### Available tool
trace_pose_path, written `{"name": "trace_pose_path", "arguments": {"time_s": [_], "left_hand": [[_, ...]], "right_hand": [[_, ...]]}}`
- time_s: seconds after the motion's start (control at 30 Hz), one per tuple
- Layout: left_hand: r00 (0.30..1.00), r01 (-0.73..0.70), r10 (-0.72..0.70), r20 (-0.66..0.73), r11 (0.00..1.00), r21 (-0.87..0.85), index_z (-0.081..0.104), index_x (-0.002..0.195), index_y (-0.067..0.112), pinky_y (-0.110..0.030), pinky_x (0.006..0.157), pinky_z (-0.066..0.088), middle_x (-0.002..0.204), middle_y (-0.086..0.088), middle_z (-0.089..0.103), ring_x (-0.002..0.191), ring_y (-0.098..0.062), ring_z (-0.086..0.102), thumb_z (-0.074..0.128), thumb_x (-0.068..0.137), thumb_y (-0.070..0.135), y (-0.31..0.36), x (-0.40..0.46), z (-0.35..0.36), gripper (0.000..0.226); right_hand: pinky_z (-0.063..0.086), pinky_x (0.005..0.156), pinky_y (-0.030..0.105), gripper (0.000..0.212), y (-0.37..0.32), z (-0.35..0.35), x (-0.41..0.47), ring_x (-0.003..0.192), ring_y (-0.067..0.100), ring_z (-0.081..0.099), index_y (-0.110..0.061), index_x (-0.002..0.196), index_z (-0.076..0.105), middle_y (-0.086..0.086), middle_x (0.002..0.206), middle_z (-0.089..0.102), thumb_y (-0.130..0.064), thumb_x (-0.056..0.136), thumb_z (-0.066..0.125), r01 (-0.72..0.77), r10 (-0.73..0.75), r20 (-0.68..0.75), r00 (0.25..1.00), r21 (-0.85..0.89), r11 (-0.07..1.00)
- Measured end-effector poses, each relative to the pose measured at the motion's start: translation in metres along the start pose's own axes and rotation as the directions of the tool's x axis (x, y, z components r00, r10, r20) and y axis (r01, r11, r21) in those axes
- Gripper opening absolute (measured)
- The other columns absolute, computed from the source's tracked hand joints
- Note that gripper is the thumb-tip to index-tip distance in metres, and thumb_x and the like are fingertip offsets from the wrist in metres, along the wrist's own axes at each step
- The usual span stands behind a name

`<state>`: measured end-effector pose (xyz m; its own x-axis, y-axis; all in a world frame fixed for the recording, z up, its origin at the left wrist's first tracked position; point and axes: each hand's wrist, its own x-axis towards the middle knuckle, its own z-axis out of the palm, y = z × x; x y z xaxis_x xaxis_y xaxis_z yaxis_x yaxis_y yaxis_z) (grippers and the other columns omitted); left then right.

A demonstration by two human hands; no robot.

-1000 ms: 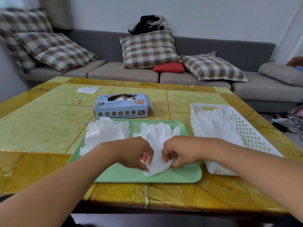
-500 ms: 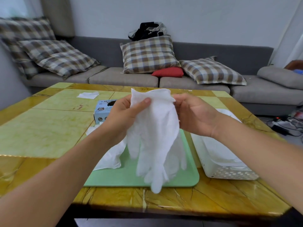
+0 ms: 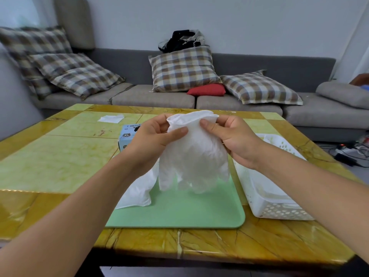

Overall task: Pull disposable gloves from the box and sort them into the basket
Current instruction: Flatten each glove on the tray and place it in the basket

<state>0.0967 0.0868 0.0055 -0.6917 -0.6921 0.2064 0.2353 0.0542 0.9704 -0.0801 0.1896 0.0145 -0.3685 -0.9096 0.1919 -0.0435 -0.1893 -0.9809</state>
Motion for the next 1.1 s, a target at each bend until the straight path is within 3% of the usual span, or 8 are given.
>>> {"name": "trace_pose_path", "arguments": {"time_s": [0.1, 0.3, 0.4, 0.5, 0.67, 0.73, 0.87, 1.1], "left_hand": [[0.998, 0.056, -0.052, 0.046, 0.994, -0.089, 0.069, 0.118, 0.002, -0.033, 0.077, 0.060, 0.110, -0.017, 0.075, 0.096, -0.028, 0.074, 0.070, 0.084, 0.008, 0.004, -0.003, 0.006, 0.034], [0.996, 0.087, -0.083, 0.027, 0.979, -0.187, 0.074, 0.109, 0.004, -0.031, 0.072, 0.061, 0.102, -0.014, 0.076, 0.086, -0.022, 0.074, 0.069, 0.084, 0.024, 0.010, -0.003, 0.015, 0.031], [0.998, -0.032, 0.028, -0.048, 0.997, -0.075, 0.073, 0.113, 0.006, -0.034, 0.082, 0.062, 0.106, -0.013, 0.076, 0.092, -0.022, 0.074, 0.061, 0.098, 0.023, 0.017, 0.003, 0.025, 0.025], [0.982, -0.176, 0.183, -0.053, 0.978, 0.112, 0.075, 0.108, 0.019, -0.030, 0.082, 0.059, 0.103, -0.001, 0.077, 0.093, -0.015, 0.072, 0.055, 0.103, 0.027, 0.028, 0.016, 0.048, 0.022], [0.960, -0.280, 0.278, 0.040, 0.938, 0.206, 0.071, 0.106, 0.009, -0.046, 0.083, 0.058, 0.106, -0.018, 0.072, 0.087, -0.018, 0.065, 0.051, 0.106, 0.026, 0.036, 0.034, 0.102, 0.027], [0.954, -0.299, 0.292, 0.063, 0.924, 0.240, 0.069, 0.103, 0.002, -0.051, 0.076, 0.056, 0.098, -0.025, 0.068, 0.081, -0.021, 0.059, 0.052, 0.105, 0.030, 0.035, 0.039, 0.121, 0.033], [0.942, -0.331, 0.327, 0.070, 0.881, 0.338, 0.066, 0.092, -0.007, -0.031, 0.060, 0.037, 0.073, -0.008, 0.055, 0.066, -0.015, 0.045, 0.052, 0.105, 0.030, 0.031, 0.047, 0.141, 0.042], [0.961, -0.219, 0.185, 0.205, 0.963, 0.156, 0.073, 0.106, 0.004, -0.038, 0.075, 0.060, 0.098, -0.012, 0.077, 0.086, -0.022, 0.073, 0.066, 0.096, 0.030, 0.030, 0.046, 0.158, 0.029]], "right_hand": [[0.060, 0.084, 0.036, 0.037, -0.002, 0.002, -0.001, 0.094, 0.027, 0.072, 0.000, 0.109, 0.073, 0.017, 0.106, 0.075, -0.026, 0.082, 0.073, 0.060, -0.060, -0.025, 0.998, -0.014, 0.998], [0.054, 0.058, 0.027, 0.028, -0.012, 0.003, -0.006, 0.077, 0.018, 0.069, 0.001, 0.104, 0.074, 0.010, 0.092, 0.074, -0.022, 0.088, 0.074, 0.097, -0.100, -0.108, 0.989, -0.031, 0.995], [0.056, 0.067, 0.030, 0.034, -0.025, -0.002, -0.009, 0.083, 0.025, 0.066, 0.006, 0.100, 0.070, 0.018, 0.099, 0.070, -0.024, 0.085, 0.076, 0.097, -0.090, -0.164, 0.982, 0.034, 0.995], [0.058, 0.079, 0.035, 0.022, -0.040, -0.023, -0.014, 0.091, 0.027, 0.067, -0.006, 0.093, 0.070, 0.015, 0.100, 0.070, -0.026, 0.085, 0.074, 0.071, -0.051, -0.164, 0.985, 0.117, 0.991], [0.050, 0.101, 0.043, 0.055, -0.053, -0.068, -0.031, 0.116, 0.031, 0.065, -0.004, 0.128, 0.065, 0.017, 0.131, 0.066, -0.027, 0.080, 0.078, -0.045, 0.047, -0.024, 0.999, 0.104, 0.994], [0.050, 0.101, 0.042, 0.054, -0.052, -0.083, -0.038, 0.116, 0.029, 0.064, 0.000, 0.131, 0.062, 0.017, 0.132, 0.065, -0.019, 0.082, 0.075, -0.045, 0.052, -0.068, 0.996, 0.099, 0.994], [0.051, 0.105, 0.045, 0.043, -0.057, -0.106, -0.049, 0.120, 0.030, 0.064, -0.002, 0.129, 0.065, 0.017, 0.128, 0.068, -0.019, 0.090, 0.070, 0.011, 0.013, -0.185, 0.983, 0.132, 0.991], [0.060, 0.089, 0.043, 0.034, -0.079, -0.128, -0.062, 0.105, 0.032, 0.071, 0.001, 0.121, 0.068, 0.019, 0.116, 0.073, -0.017, 0.093, 0.068, 0.015, 0.003, -0.266, 0.964, 0.066, 0.998]]}}
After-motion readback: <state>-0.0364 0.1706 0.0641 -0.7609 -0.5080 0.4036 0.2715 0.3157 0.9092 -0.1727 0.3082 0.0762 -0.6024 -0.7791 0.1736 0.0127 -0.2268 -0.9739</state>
